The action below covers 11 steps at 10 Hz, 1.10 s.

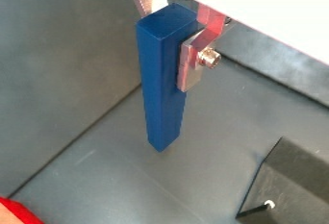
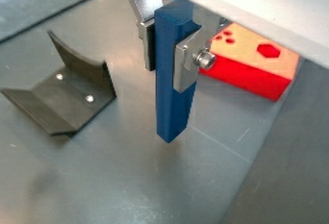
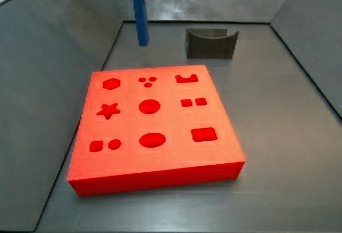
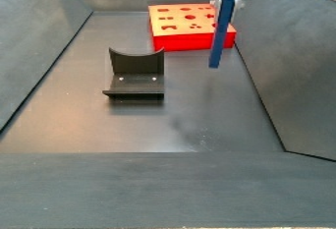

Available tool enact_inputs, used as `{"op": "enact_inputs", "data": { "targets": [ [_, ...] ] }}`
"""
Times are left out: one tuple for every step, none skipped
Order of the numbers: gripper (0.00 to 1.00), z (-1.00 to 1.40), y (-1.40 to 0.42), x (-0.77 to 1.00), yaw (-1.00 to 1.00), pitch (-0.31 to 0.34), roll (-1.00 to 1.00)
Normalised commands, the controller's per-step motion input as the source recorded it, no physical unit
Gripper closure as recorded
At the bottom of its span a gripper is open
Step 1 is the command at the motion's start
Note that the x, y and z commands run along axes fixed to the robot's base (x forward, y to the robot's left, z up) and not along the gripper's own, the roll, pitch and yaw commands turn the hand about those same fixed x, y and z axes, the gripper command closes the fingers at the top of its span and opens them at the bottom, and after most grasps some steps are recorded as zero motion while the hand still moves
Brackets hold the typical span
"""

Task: Pick up the rectangle object. Move up. Move to above the board. Insert the rectangle object.
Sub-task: Move up, then move to above the board.

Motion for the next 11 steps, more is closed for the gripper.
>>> {"op": "enact_inputs", "data": {
  "targets": [
    [1.00, 0.19, 0.01, -0.01, 0.02, 0.043, -0.06],
    [1.00, 1.00, 0.35, 0.33, 0.03, 0.330, 0.21],
    [1.00, 1.00, 0.36, 0.34, 0.02, 0.330, 0.21],
    [1.00, 1.00, 0.29, 0.30, 0.00, 0.318, 0.17],
    [1.00, 1.00, 0.26, 0.27, 0.00, 0.271, 0.15],
    [1.00, 0.93, 0.21, 0.20, 0.02, 0.174, 0.11],
    [1.00, 0.75, 0.14, 0.12, 0.02, 0.124, 0.09],
    [1.00, 0.52, 0.08, 0.06, 0.01, 0.089, 0.07],
    [1.00, 0.41, 0.06, 0.04, 0.00, 0.081, 0.06],
    [1.00, 0.18, 0.04, 0.03, 0.00, 0.076, 0.04],
    [1.00, 0.25, -1.00, 0.12, 0.27, 0.128, -0.15]
  ]
}}
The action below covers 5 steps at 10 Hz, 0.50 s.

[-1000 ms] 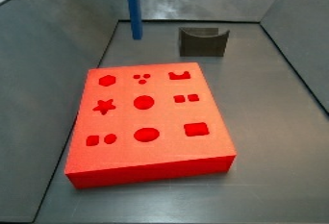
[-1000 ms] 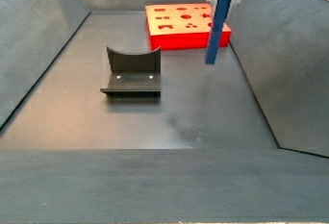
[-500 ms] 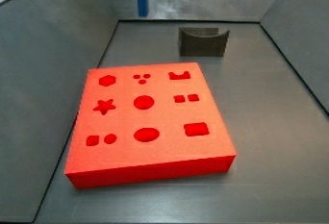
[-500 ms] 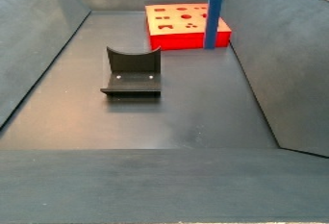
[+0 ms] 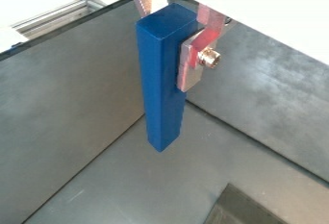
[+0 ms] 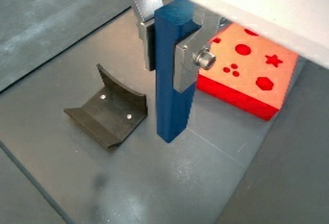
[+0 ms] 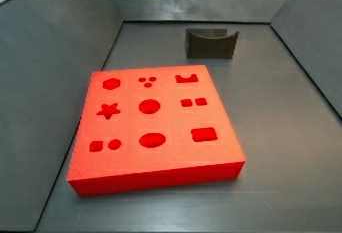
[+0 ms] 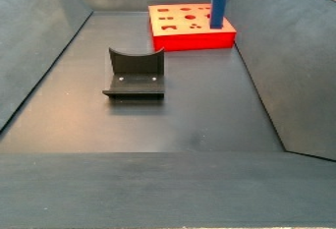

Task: Pick up the rectangle object. Move up. Move to above the board. Insert the rectangle object.
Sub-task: Move to above the board.

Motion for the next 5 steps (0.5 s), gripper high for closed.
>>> {"op": "enact_inputs", "data": {
  "targets": [
    [1.00, 0.25, -1.00, 0.12, 0.26, 0.138, -0.13],
    [1.00, 0.26, -1.00, 0.12, 0.17, 0.107, -0.09],
    [1.00, 0.25, -1.00, 0.12, 0.09, 0.072, -0.09],
    [1.00, 0.25, -1.00, 0.12, 0.07, 0.061, -0.05],
    [1.00, 0.26, -1.00, 0.13, 0.02, 0.059, 0.00]
  ]
}}
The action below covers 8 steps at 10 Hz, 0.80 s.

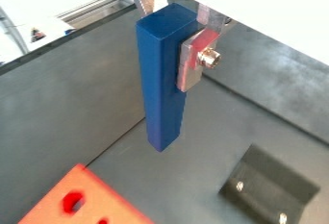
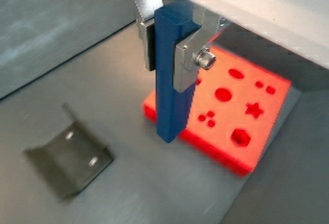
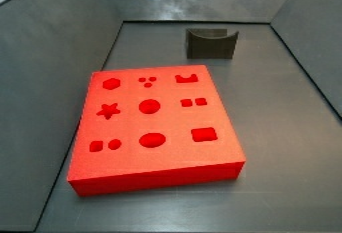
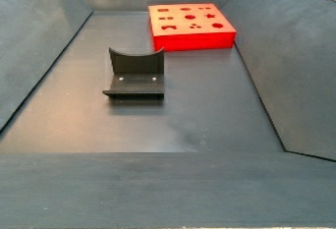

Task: Pick up the rectangle object. Move up. Move to above the board. Insert the rectangle object.
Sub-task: Move to above the board.

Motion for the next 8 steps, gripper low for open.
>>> {"op": "enact_inputs", "data": {
  "targets": [
    [1.00, 0.26, -1.00, 0.14, 0.01, 0.064, 0.01],
    [1.00, 0.26, -1.00, 0.14, 0.01, 0.078, 0.00],
    [1.00, 0.27, -1.00, 0.16, 0.01, 0.098, 0.00],
    [1.00, 0.27, -1.00, 0.18, 0.01, 0.114, 0.00],
    [1.00, 0.27, -1.00, 0.20, 0.01, 0.122, 0.01],
    [1.00, 0.25, -0.93, 0.22, 0.01, 0.128, 0.01],
    [1.00, 0.16, -0.57, 0.17, 0.01, 0.126, 0.03],
    [1.00, 0.10, -0.35, 0.13, 0.01, 0.117, 0.04]
  ]
}}
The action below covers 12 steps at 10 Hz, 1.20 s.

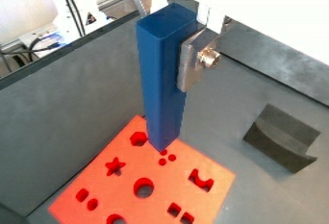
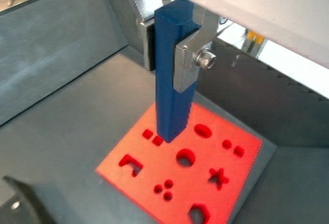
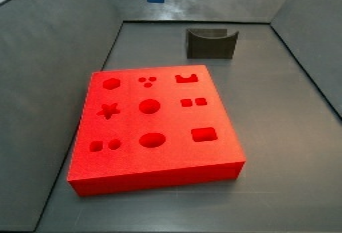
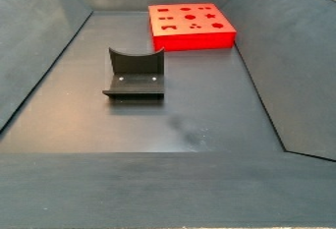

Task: Pick up the rectangle object. Move up. Move to above the board. Insert the rectangle object.
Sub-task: Move to above the board, then insert the rectangle object.

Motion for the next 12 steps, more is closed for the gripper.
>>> {"op": "enact_inputs", "data": {
  "targets": [
    [1.00, 0.06, -0.21, 0.10, 0.01, 0.099, 0.05],
    [1.00, 0.00, 0.00, -0.07, 0.00, 0.000, 0.00],
    [1.00, 0.00, 0.00, 0.00, 0.00, -0.007, 0.00],
    [1.00, 0.00, -0.06, -0.16, 0.01, -0.101, 0.03],
    [1.00, -0.34, -0.09, -0.06, 0.00, 0.000, -0.18],
    [1.00, -0.22, -0.20, 0.00, -0.84, -0.104, -0.13],
    [1.00, -0.38, -0.04, 0.00, -1.00, -0.060, -0.06],
    [1.00, -0.45, -0.02, 0.00, -1.00, -0.033, -0.03],
    [1.00, -0.45, -0.02, 0.00, -1.00, -0.034, -0.03],
    [1.00, -0.44, -0.02, 0.00, -1.00, -0.027, -0.03],
    [1.00, -0.44, -0.02, 0.00, -1.00, -0.027, -0.03],
    [1.00, -0.41, -0.03, 0.00, -1.00, -0.010, -0.04]
  ]
}}
